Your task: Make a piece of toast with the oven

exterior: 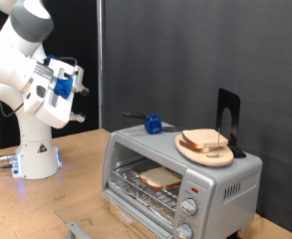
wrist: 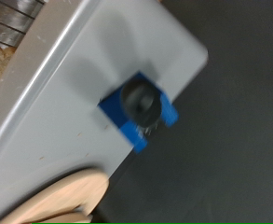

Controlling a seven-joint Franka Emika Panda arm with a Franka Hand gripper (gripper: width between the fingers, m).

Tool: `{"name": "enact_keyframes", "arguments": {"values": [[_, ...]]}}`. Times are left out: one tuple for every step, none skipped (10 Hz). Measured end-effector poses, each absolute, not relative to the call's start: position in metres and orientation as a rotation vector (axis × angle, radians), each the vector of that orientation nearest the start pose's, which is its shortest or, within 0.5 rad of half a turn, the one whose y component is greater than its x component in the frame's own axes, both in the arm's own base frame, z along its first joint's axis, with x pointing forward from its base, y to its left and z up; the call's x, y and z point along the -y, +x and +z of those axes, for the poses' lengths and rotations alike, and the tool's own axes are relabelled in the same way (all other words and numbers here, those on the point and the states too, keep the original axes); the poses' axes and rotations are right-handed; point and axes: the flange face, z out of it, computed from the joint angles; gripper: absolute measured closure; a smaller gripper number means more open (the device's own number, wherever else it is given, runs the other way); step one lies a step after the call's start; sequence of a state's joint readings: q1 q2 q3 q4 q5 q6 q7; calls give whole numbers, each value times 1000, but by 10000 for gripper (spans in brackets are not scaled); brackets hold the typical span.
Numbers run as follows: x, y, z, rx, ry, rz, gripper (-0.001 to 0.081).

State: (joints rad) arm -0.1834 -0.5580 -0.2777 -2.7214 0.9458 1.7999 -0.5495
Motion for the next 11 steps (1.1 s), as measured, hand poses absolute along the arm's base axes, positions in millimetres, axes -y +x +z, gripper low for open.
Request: {"name": "enact_keyframes", "arguments": {"values": [[89, 329, 396, -420, -1994, -100, -2], [100, 332, 389, -529, -1953, -54, -2], [112, 335, 382, -605, -1926, -22, -2], [125, 336, 374, -642, -1907, 19, -2], [140, 336, 367, -663, -1895, 74, -2], [153, 336, 362, -681, -1886, 110, -2], [166, 337, 356, -706, -1871, 125, -2], [179, 338, 353, -730, -1860, 124, -2], [190, 339, 350, -749, -1857, 112, -2], [200, 340, 347, -753, -1871, 75, -2], [205, 341, 344, -740, -1896, 29, -2]]}}
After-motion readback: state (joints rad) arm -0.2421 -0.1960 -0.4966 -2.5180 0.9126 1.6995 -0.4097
